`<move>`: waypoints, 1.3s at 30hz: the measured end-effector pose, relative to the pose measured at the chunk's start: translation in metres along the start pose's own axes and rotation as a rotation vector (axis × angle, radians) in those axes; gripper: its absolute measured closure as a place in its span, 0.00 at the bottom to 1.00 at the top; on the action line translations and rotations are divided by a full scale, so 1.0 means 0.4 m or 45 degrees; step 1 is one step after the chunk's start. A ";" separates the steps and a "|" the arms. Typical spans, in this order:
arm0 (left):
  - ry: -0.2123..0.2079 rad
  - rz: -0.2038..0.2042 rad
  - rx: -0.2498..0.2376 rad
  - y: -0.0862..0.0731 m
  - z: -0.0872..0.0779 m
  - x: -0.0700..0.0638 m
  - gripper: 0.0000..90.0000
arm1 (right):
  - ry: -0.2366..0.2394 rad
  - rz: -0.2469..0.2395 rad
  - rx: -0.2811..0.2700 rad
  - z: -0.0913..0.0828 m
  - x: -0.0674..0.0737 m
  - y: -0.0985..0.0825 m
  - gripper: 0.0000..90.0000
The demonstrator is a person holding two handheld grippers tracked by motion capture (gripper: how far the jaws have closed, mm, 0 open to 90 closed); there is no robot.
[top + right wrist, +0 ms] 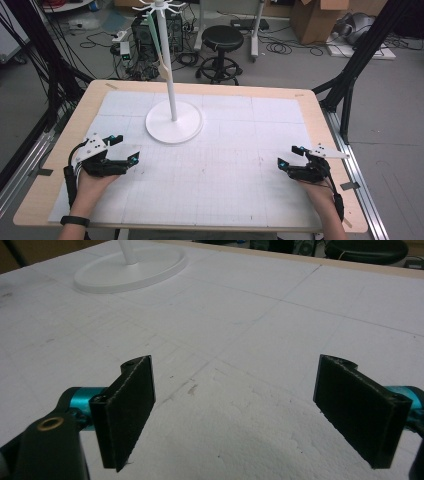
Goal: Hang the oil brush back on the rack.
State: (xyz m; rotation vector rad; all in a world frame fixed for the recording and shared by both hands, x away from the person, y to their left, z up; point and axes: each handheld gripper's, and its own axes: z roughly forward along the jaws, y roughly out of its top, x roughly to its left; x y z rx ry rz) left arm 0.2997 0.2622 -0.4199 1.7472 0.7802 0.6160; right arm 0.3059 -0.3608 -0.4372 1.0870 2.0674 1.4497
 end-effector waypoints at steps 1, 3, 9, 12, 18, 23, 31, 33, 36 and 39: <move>-0.002 -0.011 0.001 -0.001 0.000 0.002 0.17 | 0.002 -0.003 0.001 0.000 0.000 -0.001 0.18; 0.000 -0.015 -0.007 -0.001 -0.001 0.004 0.17 | 0.000 -0.003 0.005 -0.001 -0.001 -0.002 0.18; 0.009 -0.020 -0.011 -0.001 -0.003 0.007 0.17 | -0.006 -0.001 0.006 -0.006 -0.003 -0.004 0.18; 0.008 -0.015 -0.012 -0.001 -0.003 0.007 0.17 | -0.007 0.005 0.008 -0.006 -0.002 -0.004 0.18; 0.015 -0.025 -0.017 -0.001 -0.005 0.008 0.17 | -0.008 0.002 0.005 -0.006 -0.003 -0.004 0.18; 0.012 -0.026 -0.022 0.000 -0.007 0.008 0.17 | -0.008 0.003 0.000 -0.008 -0.002 -0.003 0.18; 0.005 -0.030 -0.010 -0.002 -0.003 0.008 0.17 | -0.008 -0.001 0.011 -0.006 -0.002 -0.004 0.18; 0.004 -0.034 -0.018 -0.002 -0.005 0.009 0.17 | -0.009 0.001 0.009 -0.006 -0.003 -0.004 0.18; 0.008 -0.037 -0.014 -0.002 -0.006 0.010 0.17 | -0.009 0.004 0.008 -0.006 -0.005 -0.004 0.18; 0.008 -0.033 -0.016 -0.001 -0.004 0.009 0.17 | -0.008 0.001 0.005 -0.006 -0.004 -0.004 0.18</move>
